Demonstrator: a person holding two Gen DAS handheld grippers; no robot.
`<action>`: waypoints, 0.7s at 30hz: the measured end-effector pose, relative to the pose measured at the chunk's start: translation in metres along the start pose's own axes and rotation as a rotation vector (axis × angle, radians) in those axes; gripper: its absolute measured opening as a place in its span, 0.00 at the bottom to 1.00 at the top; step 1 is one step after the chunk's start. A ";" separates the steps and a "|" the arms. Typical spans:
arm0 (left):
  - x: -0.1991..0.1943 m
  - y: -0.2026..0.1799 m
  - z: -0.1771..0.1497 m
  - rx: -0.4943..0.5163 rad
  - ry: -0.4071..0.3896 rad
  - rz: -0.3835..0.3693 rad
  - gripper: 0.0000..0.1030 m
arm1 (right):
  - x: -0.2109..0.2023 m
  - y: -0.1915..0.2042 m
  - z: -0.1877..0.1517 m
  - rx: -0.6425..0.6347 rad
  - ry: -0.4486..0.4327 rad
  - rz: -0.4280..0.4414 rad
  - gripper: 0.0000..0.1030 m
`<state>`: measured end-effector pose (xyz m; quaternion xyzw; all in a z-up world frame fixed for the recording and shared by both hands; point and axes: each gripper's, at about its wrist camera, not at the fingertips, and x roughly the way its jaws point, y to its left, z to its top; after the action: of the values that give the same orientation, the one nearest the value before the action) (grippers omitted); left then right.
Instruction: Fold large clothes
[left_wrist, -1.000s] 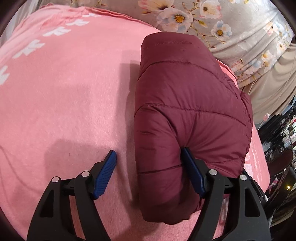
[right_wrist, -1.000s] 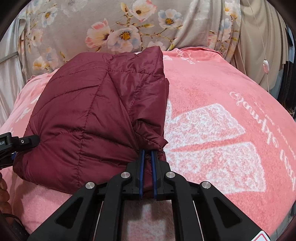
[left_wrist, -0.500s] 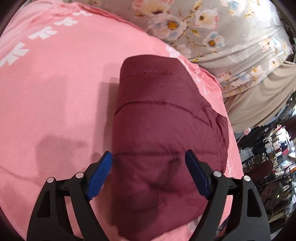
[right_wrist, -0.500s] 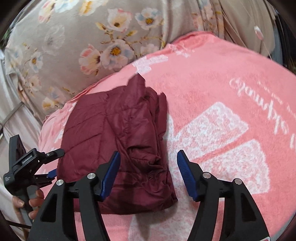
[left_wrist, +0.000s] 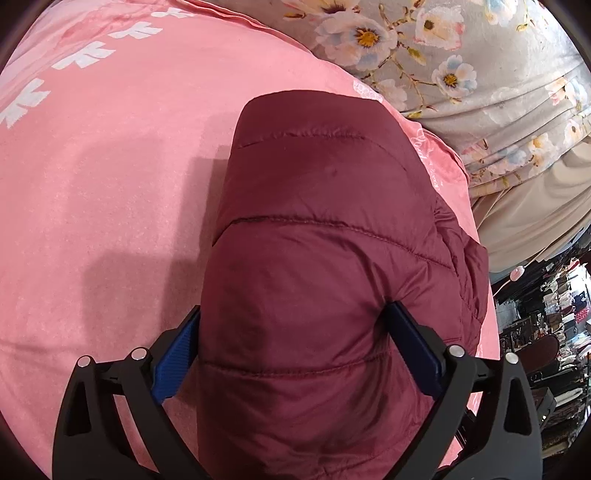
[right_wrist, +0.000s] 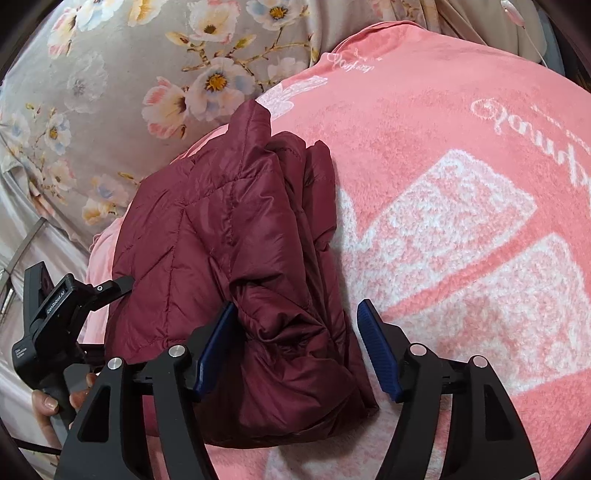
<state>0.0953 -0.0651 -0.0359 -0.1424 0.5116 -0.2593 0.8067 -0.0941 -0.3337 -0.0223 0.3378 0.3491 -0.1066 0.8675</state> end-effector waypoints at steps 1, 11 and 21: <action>0.001 0.000 -0.001 -0.002 0.003 -0.001 0.92 | 0.001 0.000 0.000 0.001 0.001 0.002 0.65; 0.011 -0.005 -0.001 0.010 0.014 0.009 0.96 | 0.011 -0.001 -0.004 0.007 0.003 0.021 0.70; 0.023 -0.002 -0.002 0.010 0.025 -0.025 0.96 | 0.020 0.002 0.000 -0.001 0.016 0.057 0.68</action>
<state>0.1005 -0.0796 -0.0529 -0.1414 0.5185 -0.2738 0.7976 -0.0785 -0.3311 -0.0355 0.3480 0.3465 -0.0790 0.8676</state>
